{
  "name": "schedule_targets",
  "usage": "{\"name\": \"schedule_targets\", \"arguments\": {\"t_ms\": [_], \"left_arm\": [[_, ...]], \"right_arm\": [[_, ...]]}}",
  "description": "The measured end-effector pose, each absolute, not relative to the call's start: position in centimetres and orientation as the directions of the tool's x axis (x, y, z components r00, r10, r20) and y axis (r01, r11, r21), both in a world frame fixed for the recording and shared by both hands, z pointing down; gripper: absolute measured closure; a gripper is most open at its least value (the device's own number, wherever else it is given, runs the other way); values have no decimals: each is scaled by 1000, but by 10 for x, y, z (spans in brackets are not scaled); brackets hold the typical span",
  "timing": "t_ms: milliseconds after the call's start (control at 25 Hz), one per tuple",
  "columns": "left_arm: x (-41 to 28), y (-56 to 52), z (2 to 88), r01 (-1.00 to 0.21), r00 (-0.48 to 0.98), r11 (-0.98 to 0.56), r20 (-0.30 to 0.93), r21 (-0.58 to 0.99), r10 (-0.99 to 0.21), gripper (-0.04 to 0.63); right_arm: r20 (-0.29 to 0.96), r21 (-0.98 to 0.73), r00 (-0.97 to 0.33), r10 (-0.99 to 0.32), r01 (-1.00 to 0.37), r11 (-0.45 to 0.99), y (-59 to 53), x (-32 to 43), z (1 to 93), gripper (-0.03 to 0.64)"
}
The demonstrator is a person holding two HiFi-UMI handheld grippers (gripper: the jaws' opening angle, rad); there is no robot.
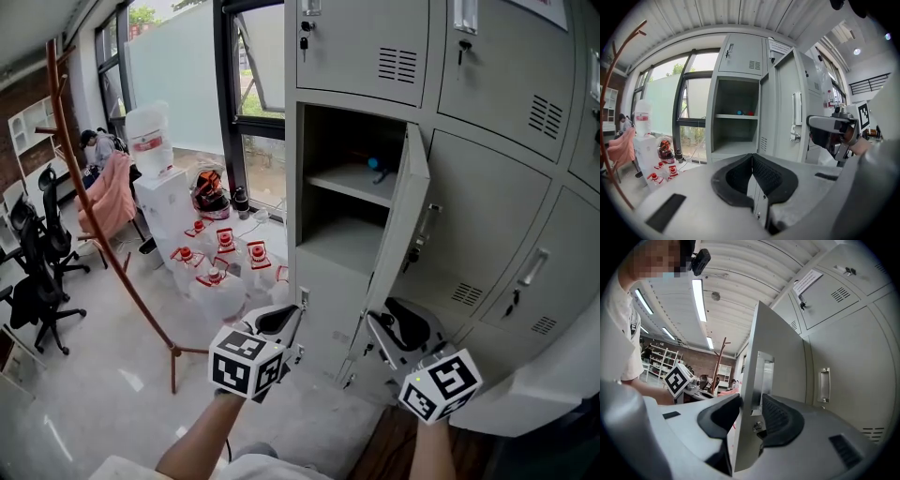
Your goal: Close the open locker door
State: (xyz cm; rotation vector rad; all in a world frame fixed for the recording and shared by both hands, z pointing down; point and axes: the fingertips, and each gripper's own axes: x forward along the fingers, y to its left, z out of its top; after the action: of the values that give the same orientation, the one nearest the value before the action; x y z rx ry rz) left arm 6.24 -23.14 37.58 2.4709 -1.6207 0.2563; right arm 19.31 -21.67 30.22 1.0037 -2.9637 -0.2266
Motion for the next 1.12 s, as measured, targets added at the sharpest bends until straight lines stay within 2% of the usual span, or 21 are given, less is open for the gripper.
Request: {"name": "schedule_targets", "arguments": {"t_ms": [520,840,1120], "left_arm": [[40,-258,389,-898,438,-431,240,85,-866,588],[19,-285,393,-875,483,-473,243,104,-841,588],[-9,-303,394,-857,515,-504,243,111,-822,588]], "right_arm": [[-43,116,-807,-589,-590,799,-224,152,303,483],[-62,84,-784,-617,-620,780,-239,113,302,499],[-67,88,-720,-690,-694,715,-256,82,301,503]]}}
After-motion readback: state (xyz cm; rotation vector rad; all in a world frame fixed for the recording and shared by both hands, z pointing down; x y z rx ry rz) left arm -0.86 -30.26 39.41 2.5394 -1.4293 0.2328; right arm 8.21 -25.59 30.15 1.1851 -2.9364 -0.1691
